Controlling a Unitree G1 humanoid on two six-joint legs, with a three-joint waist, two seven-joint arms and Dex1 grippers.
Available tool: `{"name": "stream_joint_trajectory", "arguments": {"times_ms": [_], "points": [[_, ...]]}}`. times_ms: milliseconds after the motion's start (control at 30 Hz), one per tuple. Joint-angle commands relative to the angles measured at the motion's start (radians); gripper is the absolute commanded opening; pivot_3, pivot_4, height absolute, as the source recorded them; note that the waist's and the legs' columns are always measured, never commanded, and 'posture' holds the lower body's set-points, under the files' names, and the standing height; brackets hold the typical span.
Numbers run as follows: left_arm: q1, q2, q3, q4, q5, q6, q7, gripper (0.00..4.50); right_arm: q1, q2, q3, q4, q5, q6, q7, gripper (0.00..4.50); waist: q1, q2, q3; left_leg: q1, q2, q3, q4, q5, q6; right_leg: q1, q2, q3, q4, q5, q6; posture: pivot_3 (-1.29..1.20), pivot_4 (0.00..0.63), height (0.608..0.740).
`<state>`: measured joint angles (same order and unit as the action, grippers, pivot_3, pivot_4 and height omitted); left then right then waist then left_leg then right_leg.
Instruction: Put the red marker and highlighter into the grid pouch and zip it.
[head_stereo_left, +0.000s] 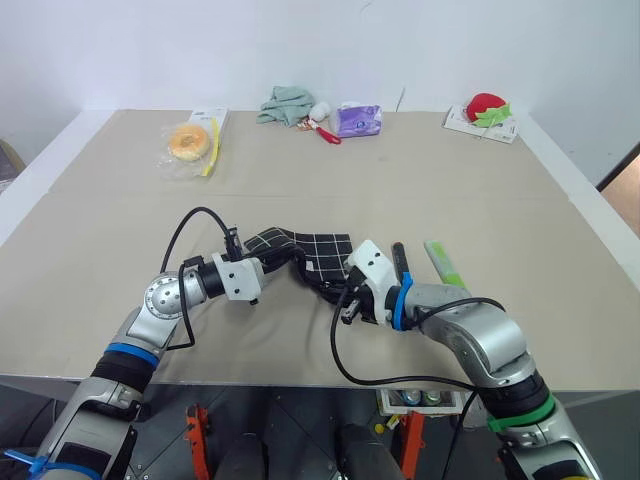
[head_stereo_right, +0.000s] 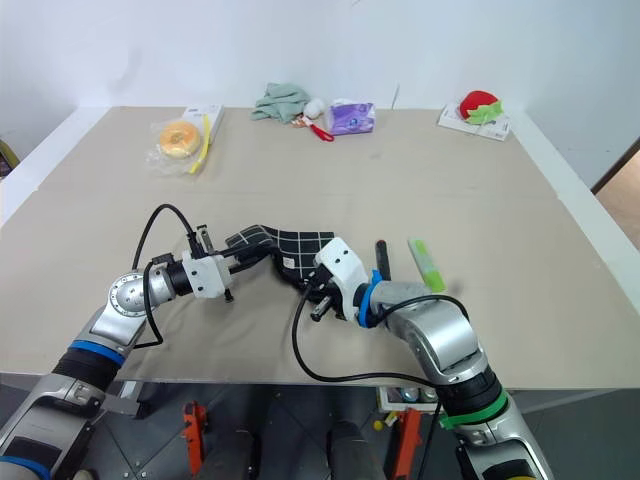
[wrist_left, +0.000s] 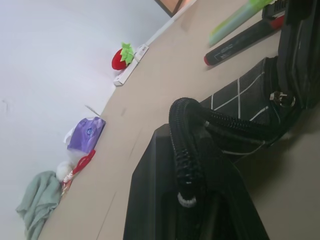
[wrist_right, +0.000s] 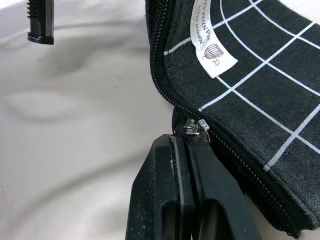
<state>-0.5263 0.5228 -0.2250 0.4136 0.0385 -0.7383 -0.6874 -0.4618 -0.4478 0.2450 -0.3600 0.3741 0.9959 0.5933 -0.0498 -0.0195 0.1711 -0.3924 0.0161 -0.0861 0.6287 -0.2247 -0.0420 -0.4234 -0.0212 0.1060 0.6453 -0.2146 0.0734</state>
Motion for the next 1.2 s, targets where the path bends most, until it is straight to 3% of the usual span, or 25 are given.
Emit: {"name": "stream_joint_trajectory", "arguments": {"times_ms": [33, 500, 667, 867, 1200], "points": [[-0.021, -0.008, 0.017, -0.032, -0.016, -0.002, -0.006, 0.00, -0.004, 0.011, -0.024, -0.063, 0.033, -0.021, 0.015, 0.02, 0.000, 0.000, 0.000, 0.000, 0.000, 0.000, 0.000, 0.000, 0.000, 0.000, 0.000, 0.000, 0.000, 0.000, 0.000, 0.00, 0.150, 0.739], [-0.050, -0.040, 0.082, -0.069, -0.069, 0.051, 0.018, 0.00, -0.003, -0.029, -0.059, -0.003, 0.004, -0.022, -0.015, 0.02, 0.000, 0.000, 0.000, 0.000, 0.000, 0.000, 0.000, 0.000, 0.000, 0.000, 0.000, 0.000, 0.000, 0.000, 0.000, 0.00, 0.150, 0.739], [-0.041, -0.046, 0.074, -0.078, -0.064, 0.055, 0.014, 0.00, -0.044, 0.115, -0.114, -0.096, 0.154, 0.000, -0.007, 0.02, -0.004, 0.000, 0.000, 0.000, 0.001, 0.000, 0.000, 0.000, 0.000, 0.000, 0.001, 0.000, 0.000, 0.000, 0.000, 0.00, 0.150, 0.739], [-0.037, -0.055, 0.075, -0.084, -0.060, 0.062, 0.013, 0.00, -0.066, 0.159, -0.110, -0.090, 0.156, 0.016, -0.046, 0.02, -0.002, 0.000, 0.000, 0.000, 0.001, -0.001, 0.000, 0.000, 0.000, 0.001, 0.002, 0.000, 0.000, 0.000, -0.001, 0.00, 0.150, 0.739], [-0.032, -0.056, 0.084, -0.088, -0.059, 0.067, 0.006, 0.00, -0.023, 0.069, -0.104, -0.038, 0.099, -0.019, -0.055, 0.02, 0.000, 0.000, 0.000, 0.000, 0.001, -0.001, 0.000, 0.000, 0.000, 0.000, 0.002, 0.000, 0.000, 0.000, -0.001, 0.00, 0.150, 0.739]]}}
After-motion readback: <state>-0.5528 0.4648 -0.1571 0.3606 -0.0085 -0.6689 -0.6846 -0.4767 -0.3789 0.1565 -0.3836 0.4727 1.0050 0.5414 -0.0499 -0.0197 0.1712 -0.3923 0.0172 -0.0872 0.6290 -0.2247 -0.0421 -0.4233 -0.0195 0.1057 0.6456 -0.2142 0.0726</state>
